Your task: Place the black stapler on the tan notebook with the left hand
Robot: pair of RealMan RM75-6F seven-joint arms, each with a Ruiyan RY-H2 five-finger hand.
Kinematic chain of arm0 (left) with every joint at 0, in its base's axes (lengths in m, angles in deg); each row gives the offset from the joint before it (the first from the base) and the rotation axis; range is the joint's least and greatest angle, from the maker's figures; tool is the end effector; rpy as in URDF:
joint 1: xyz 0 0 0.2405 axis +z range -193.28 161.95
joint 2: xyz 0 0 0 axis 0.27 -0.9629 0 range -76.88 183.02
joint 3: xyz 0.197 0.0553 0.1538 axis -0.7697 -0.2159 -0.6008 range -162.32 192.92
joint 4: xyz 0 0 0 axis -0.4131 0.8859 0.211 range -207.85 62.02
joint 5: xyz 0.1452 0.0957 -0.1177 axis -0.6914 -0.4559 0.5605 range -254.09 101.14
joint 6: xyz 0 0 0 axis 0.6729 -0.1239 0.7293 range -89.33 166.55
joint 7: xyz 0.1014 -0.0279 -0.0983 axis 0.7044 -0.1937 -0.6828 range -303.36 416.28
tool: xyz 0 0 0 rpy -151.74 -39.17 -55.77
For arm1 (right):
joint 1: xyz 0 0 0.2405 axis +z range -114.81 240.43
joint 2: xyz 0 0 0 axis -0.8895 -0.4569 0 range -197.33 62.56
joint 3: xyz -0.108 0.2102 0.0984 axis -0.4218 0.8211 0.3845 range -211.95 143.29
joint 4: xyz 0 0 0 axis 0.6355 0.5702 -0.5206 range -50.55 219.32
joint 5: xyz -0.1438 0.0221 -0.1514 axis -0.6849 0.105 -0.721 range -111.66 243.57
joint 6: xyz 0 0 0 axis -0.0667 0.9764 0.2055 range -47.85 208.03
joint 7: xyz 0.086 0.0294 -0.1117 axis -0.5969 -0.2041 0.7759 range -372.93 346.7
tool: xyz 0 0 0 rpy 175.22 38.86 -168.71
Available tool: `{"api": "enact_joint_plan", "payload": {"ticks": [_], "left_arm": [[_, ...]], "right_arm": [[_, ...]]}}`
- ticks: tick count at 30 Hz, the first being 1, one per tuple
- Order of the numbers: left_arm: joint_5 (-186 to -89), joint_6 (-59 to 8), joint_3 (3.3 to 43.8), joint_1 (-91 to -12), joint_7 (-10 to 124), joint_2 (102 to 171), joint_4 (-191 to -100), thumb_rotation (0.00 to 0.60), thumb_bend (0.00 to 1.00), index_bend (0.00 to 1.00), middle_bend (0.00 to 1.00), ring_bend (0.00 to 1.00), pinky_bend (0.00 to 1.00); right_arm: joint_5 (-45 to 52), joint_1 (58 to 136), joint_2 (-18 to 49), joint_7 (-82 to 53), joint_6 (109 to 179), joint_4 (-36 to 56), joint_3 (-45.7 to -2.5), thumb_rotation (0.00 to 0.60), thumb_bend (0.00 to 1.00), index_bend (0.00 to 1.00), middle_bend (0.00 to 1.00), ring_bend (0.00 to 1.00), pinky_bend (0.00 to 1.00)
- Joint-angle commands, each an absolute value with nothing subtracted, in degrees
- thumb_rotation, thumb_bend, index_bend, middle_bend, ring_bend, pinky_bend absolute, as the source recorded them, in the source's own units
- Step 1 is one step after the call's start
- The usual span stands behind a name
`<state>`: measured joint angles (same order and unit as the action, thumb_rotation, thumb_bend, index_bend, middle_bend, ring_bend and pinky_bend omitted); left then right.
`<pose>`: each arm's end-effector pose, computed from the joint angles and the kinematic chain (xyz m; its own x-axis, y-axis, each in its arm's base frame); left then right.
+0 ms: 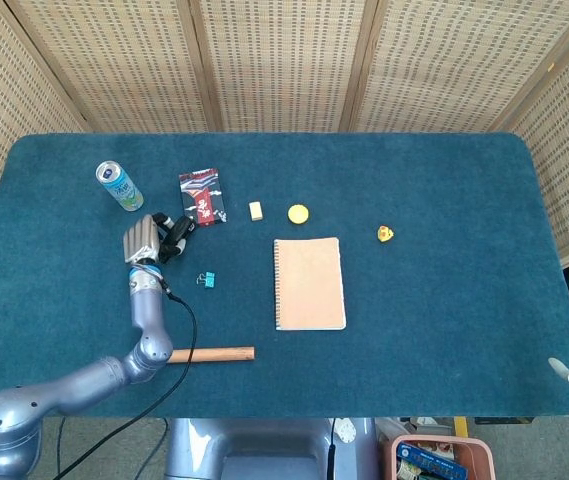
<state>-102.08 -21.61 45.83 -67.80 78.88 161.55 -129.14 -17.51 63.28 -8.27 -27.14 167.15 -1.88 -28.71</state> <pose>-0.1658 0.4309 -0.0339 -0.0037 0.0995 0.9950 0.9425 0.3328 -0.0297 -0.3477 -0.1662 0.2152 0.3456 0.0774 0.9352 -0.9361 0.0970 0.3380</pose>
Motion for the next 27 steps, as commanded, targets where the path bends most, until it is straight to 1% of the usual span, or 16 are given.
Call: {"api": "enact_joint_plan", "payload": {"ticks": [1, 3, 4, 5, 7, 10, 14, 16, 23, 27], "left_arm": [[-110.07, -22.62, 43.84, -64.79, 80.69, 150.75, -148.31, 0.600, 0.50, 0.58, 0.47, 0.45, 0.64], [-113.10, -18.18, 42.20, -64.65, 81.83, 145.50, -155.52, 0.600, 0.50, 0.58, 0.47, 0.45, 0.62], [-114.64, -14.06, 41.25, -64.97, 82.63, 141.61, -159.81, 0.600, 0.50, 0.58, 0.46, 0.45, 0.61], [-115.42, -11.56, 40.88, -65.43, 83.18, 139.08, -162.51, 0.600, 0.50, 0.59, 0.45, 0.45, 0.59], [-117.58, -8.75, 39.93, -67.08, 85.33, 135.38, -167.05, 0.600, 0.50, 0.59, 0.44, 0.45, 0.58], [-120.64, -7.44, 37.90, -70.02, 88.65, 133.99, -170.43, 0.600, 0.50, 0.59, 0.44, 0.45, 0.57], [-120.27, -4.76, 36.20, -73.77, 90.03, 135.41, -169.99, 0.600, 0.50, 0.59, 0.44, 0.45, 0.57], [-119.40, -3.83, 34.65, -76.57, 91.54, 137.47, -168.18, 0.600, 0.50, 0.59, 0.44, 0.45, 0.57], [-113.92, -4.73, 30.50, -83.61, 95.19, 147.19, -158.95, 0.600, 0.50, 0.59, 0.44, 0.45, 0.57], [-110.82, -4.19, 29.42, -86.93, 96.15, 152.44, -153.30, 0.600, 0.50, 0.59, 0.44, 0.45, 0.57]], "right_arm": [[-17.47, 63.25, -8.30, -27.12, 167.22, -1.97, -28.67, 0.600, 0.00, 0.00, 0.00, 0.00, 0.00], [-17.38, 63.25, -8.35, -27.32, 167.17, -2.03, -28.63, 0.600, 0.00, 0.00, 0.00, 0.00, 0.00], [-17.26, 63.26, -8.37, -27.50, 167.10, -1.91, -28.58, 0.600, 0.00, 0.00, 0.00, 0.00, 0.00], [-17.14, 63.28, -8.36, -27.55, 167.00, -1.79, -28.54, 0.600, 0.00, 0.00, 0.00, 0.00, 0.00], [-16.87, 63.34, -8.33, -27.72, 166.89, -1.54, -28.37, 0.600, 0.00, 0.00, 0.00, 0.00, 0.00], [-16.45, 63.46, -8.29, -27.78, 166.58, -1.31, -28.18, 0.600, 0.00, 0.00, 0.00, 0.00, 0.00], [-15.96, 63.65, -8.24, -27.62, 165.99, -1.25, -28.06, 0.600, 0.00, 0.00, 0.00, 0.00, 0.00], [-15.77, 63.75, -8.17, -27.42, 165.69, -1.19, -28.05, 0.600, 0.00, 0.00, 0.00, 0.00, 0.00], [-14.96, 63.82, -8.00, -27.53, 165.11, -0.55, -27.83, 0.600, 0.00, 0.00, 0.00, 0.00, 0.00], [-13.87, 63.90, -7.96, -27.96, 164.49, 0.08, -27.41, 0.600, 0.00, 0.00, 0.00, 0.00, 0.00]]}}
